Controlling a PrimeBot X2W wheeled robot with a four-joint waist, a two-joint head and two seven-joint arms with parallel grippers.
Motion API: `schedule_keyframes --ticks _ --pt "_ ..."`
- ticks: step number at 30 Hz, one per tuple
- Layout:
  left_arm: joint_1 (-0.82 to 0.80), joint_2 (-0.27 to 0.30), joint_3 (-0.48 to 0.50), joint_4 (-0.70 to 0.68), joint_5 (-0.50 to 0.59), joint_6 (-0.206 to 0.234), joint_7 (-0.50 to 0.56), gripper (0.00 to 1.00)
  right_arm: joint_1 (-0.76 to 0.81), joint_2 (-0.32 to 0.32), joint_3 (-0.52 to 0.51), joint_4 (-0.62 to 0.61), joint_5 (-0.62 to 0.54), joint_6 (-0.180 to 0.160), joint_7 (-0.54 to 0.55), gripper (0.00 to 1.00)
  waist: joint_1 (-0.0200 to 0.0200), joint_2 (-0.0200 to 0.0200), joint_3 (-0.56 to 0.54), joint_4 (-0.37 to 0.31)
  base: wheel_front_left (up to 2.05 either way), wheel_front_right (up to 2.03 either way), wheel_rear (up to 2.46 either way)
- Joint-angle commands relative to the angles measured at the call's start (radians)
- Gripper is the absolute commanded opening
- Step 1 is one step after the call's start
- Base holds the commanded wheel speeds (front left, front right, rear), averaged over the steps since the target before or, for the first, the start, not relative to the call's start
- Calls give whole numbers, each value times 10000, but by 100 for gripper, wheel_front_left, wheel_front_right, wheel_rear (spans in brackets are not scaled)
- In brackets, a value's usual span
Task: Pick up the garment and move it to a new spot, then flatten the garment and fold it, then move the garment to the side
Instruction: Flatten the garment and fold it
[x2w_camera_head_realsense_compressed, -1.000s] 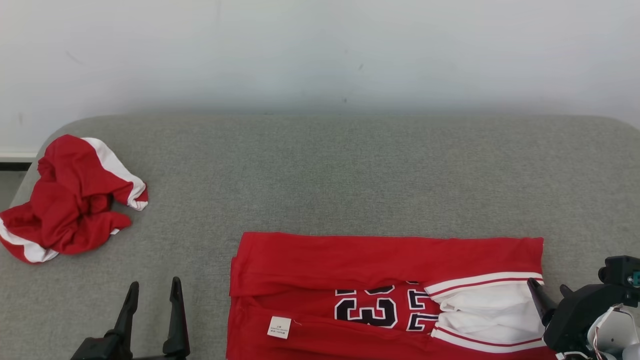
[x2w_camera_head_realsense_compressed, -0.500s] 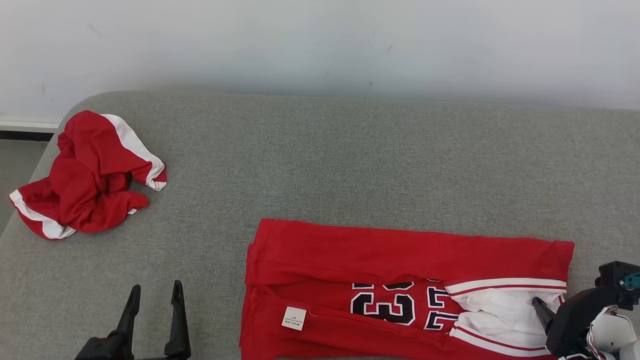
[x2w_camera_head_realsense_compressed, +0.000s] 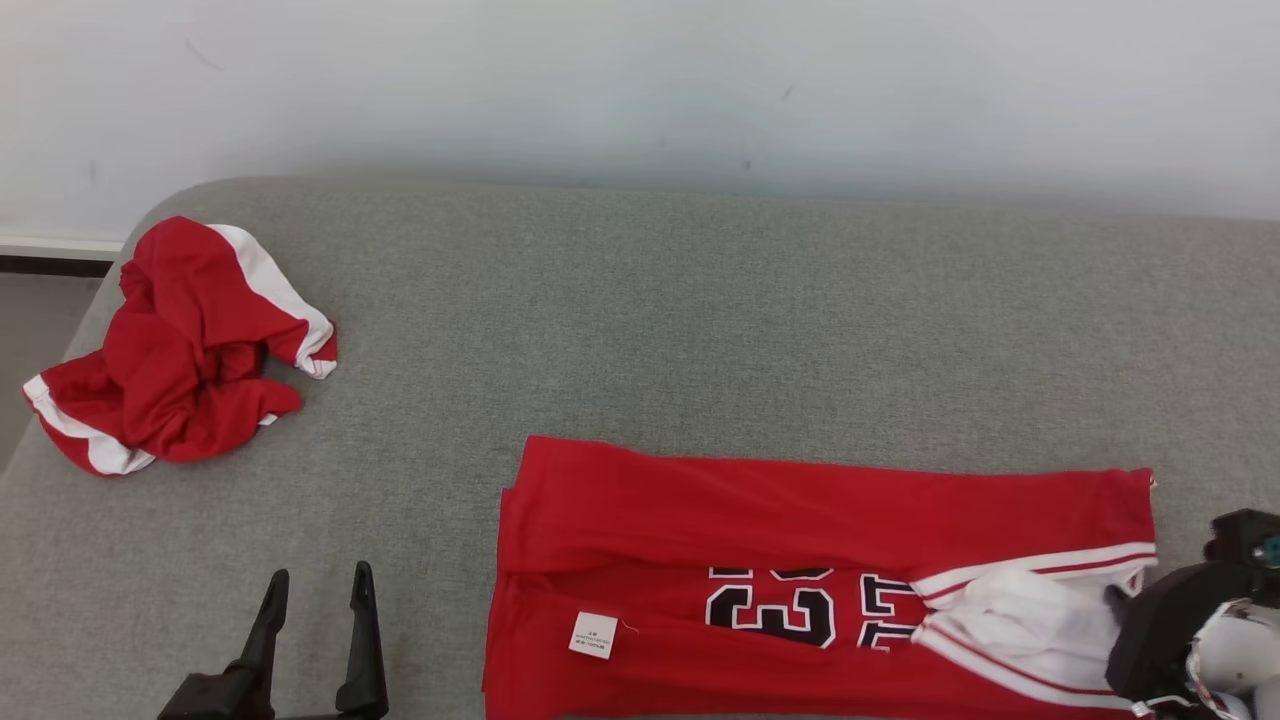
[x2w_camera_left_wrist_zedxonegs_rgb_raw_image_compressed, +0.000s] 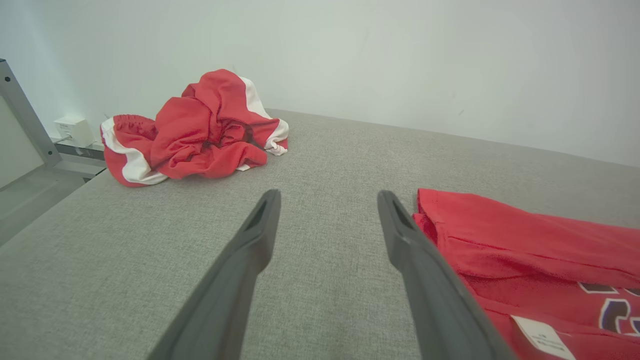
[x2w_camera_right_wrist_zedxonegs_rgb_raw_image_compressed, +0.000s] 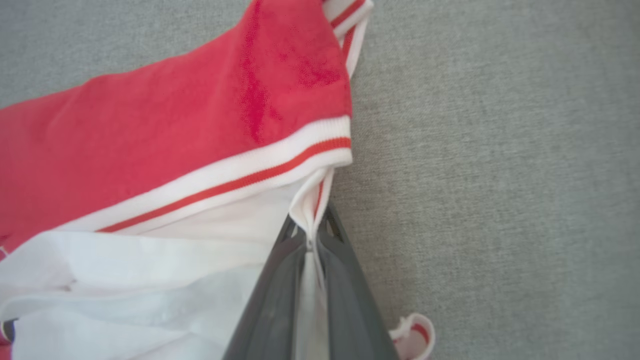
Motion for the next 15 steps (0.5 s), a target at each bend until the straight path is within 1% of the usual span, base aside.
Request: schedule_keyframes --ticks 1,5,6,8,13,15 --pt "-11 -7 5 -30 95 28 -7 100 34 -176 -165 -51 -118 -28 -81 0 0 0 -9 -51 0 0 0" --pt "-2 -12 39 -116 85 48 -7 100 -100 -384 -641 -247 -353 -28 -169 0 0 0 -6 -211 0 0 0" --pt "16 -13 58 -152 71 54 -7 100 -129 -437 -941 -357 -491 -28 -149 0 0 0 -14 -305 0 0 0" --pt "27 -13 67 -176 57 53 -5 100 -162 -541 -1227 -540 -696 -28 -111 0 0 0 -12 -390 0 0 0" --pt "11 -13 39 -195 37 71 -7 100 -275 -725 -1839 -1014 -1131 -28 213 0 0 0 -46 -542 0 0 0" --pt "36 -12 15 -187 21 81 -7 100 -271 -705 -2059 -1194 -1280 -28 380 0 0 0 -116 -579 0 0 0"
